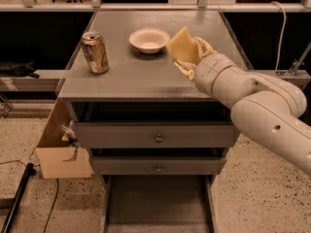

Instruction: Pick sponge from bottom drawer and place on counter

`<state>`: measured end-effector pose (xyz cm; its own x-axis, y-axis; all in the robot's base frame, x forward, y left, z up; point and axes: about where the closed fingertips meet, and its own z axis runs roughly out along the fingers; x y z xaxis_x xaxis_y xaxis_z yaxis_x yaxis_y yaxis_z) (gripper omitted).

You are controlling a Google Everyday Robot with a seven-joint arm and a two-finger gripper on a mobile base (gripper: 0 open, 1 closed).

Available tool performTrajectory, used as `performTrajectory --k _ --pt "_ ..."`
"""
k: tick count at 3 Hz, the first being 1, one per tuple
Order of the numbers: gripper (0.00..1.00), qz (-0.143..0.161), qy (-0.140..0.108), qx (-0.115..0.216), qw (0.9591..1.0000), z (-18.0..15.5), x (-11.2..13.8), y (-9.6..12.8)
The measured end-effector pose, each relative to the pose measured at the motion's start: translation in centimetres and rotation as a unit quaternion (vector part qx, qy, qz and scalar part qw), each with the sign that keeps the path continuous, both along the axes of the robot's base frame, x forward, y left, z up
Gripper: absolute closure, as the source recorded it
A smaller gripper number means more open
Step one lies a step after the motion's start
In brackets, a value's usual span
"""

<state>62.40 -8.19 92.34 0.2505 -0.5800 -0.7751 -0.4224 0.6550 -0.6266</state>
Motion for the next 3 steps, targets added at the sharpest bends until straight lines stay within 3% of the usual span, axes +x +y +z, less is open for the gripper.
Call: performTrajectory --k 2,3 --pt "1.0 0.005 -0.001 -0.055 0.9985 -0.5 3.2 -0.2" --pt "1.0 0.011 0.011 -0.064 0.9978 -1.9 3.7 0.1"
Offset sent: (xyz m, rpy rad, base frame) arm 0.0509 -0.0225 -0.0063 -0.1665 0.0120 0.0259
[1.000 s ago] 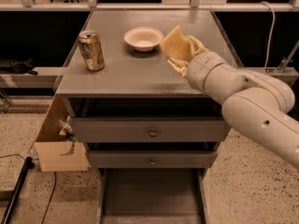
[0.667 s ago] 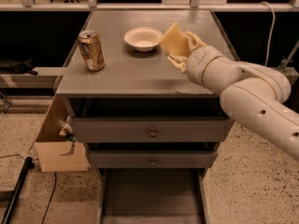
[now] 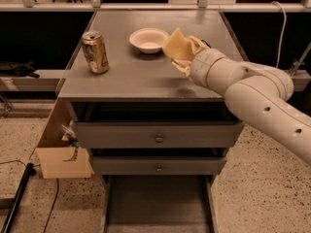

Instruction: Pick sponge from bottom drawer and place on counter

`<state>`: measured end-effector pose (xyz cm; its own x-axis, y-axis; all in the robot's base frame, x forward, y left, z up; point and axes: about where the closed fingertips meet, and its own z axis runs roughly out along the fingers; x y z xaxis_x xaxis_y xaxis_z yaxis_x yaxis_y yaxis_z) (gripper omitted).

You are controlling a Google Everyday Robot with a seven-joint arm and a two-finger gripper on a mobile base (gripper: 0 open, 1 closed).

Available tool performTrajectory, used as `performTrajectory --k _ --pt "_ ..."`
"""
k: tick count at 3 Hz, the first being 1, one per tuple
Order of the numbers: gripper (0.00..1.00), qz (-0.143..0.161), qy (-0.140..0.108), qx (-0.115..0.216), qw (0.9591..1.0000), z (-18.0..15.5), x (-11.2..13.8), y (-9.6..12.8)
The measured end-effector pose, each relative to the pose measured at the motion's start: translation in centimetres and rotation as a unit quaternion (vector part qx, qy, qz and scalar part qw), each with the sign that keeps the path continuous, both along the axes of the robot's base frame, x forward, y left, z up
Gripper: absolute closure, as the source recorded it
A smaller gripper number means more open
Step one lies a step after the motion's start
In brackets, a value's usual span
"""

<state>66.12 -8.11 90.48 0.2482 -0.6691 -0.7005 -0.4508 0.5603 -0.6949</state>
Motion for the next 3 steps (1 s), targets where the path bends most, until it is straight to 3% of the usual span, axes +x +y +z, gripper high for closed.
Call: performTrajectory --k 1,2,3 --pt "1.0 0.006 0.021 0.002 0.9998 -1.89 -0.37 0.22" --pt "0.82 0.006 0.021 0.002 0.9997 -1.95 -0.38 0.24" --pt "0.57 0.006 0.021 0.002 0.9997 -1.95 -0.38 0.25"
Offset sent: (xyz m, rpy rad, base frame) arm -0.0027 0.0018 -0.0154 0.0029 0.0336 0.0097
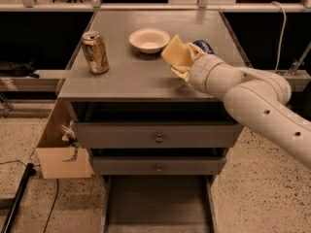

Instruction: Pick sponge from bottom drawer and place on counter

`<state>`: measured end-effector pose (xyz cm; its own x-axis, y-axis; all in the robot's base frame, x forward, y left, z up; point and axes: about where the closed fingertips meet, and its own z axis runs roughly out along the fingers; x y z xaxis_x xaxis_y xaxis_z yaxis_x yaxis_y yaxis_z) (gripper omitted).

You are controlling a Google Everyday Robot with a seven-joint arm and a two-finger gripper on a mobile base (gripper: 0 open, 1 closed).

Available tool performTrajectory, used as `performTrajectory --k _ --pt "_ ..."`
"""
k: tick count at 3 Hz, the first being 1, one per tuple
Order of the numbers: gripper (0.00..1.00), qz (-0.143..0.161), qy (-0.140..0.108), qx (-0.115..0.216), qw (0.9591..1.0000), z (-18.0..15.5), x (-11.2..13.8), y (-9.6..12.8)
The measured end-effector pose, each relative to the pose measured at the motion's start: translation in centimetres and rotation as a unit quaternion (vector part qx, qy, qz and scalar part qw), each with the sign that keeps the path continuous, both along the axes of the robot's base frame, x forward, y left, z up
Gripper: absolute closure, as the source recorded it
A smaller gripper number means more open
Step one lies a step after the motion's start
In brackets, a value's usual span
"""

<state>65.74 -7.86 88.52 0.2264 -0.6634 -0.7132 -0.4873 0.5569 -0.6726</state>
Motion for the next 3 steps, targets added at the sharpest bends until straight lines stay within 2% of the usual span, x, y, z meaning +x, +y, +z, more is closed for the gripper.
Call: performTrajectory --k 2,3 --pt "0.1 0.0 0.0 0.0 1.0 0.0 0.0 0.01" --pt "0.0 0.0 0.0 0.0 1.0 0.0 0.0 0.01"
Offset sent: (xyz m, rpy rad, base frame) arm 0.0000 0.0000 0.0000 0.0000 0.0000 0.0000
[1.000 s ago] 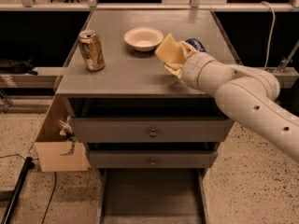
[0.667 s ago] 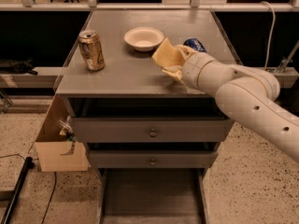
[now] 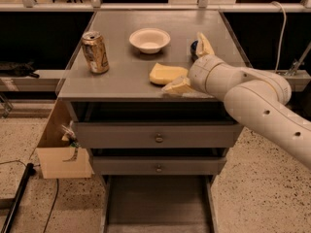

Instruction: Pick sponge from bottom drawer and place on counter

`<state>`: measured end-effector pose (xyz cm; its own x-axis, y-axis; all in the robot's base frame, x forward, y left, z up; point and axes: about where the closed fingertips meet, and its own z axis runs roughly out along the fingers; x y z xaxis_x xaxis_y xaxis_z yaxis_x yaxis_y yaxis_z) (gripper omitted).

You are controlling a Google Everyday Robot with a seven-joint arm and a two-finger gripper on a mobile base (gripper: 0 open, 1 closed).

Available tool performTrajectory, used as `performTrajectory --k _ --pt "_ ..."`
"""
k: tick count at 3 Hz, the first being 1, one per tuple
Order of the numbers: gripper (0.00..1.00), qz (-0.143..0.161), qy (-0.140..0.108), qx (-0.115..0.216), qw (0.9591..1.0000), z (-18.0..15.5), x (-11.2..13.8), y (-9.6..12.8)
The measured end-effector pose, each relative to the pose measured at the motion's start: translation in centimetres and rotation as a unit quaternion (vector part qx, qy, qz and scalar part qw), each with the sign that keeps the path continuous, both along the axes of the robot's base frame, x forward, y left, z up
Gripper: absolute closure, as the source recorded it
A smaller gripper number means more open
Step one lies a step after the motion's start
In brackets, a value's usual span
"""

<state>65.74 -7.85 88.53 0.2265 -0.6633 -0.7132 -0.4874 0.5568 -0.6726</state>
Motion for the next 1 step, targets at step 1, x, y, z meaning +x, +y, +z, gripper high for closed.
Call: performTrajectory --k 1 --pt "0.0 0.0 0.0 0.0 1.0 0.0 0.0 0.0"
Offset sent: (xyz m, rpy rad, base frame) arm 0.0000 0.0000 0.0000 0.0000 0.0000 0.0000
